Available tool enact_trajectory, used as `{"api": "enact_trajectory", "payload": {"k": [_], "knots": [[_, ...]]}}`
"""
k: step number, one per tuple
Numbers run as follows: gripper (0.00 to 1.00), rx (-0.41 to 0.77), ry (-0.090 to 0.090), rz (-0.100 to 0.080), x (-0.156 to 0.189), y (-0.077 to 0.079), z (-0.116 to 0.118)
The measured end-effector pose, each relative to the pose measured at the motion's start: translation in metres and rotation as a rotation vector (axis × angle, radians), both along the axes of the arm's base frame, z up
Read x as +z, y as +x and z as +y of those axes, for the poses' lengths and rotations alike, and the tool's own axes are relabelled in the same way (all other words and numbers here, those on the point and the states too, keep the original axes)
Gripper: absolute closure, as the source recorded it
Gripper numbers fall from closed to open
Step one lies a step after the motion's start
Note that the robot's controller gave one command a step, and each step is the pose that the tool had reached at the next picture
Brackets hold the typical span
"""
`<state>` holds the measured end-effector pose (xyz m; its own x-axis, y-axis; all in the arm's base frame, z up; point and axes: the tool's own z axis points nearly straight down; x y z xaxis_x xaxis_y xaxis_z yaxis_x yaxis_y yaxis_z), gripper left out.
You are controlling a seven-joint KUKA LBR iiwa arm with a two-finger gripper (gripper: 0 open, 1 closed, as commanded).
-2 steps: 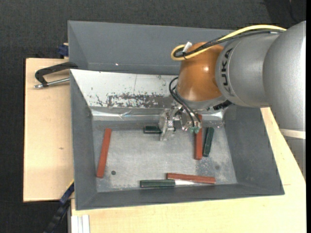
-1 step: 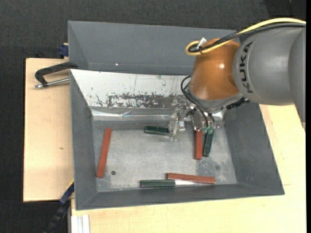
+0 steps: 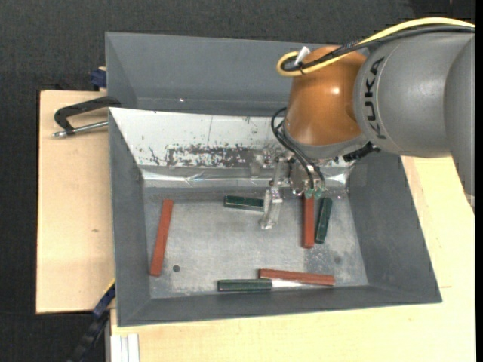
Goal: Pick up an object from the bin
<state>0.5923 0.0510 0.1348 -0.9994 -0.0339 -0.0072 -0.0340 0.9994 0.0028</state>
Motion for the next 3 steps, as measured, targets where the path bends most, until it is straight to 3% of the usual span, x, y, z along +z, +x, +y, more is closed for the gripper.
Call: {"api": "enact_trajectory", "payload": {"k": [1, 2, 3], "knots": [[0.0, -0.001, -0.001, 0.0, 0.0, 0.0, -0.001], [1.0, -0.113, -0.001, 0.006, -0.064, -0.007, 0.011], [1.0, -0.113, -0.001, 0.006, -0.064, -0.007, 0.011]]}}
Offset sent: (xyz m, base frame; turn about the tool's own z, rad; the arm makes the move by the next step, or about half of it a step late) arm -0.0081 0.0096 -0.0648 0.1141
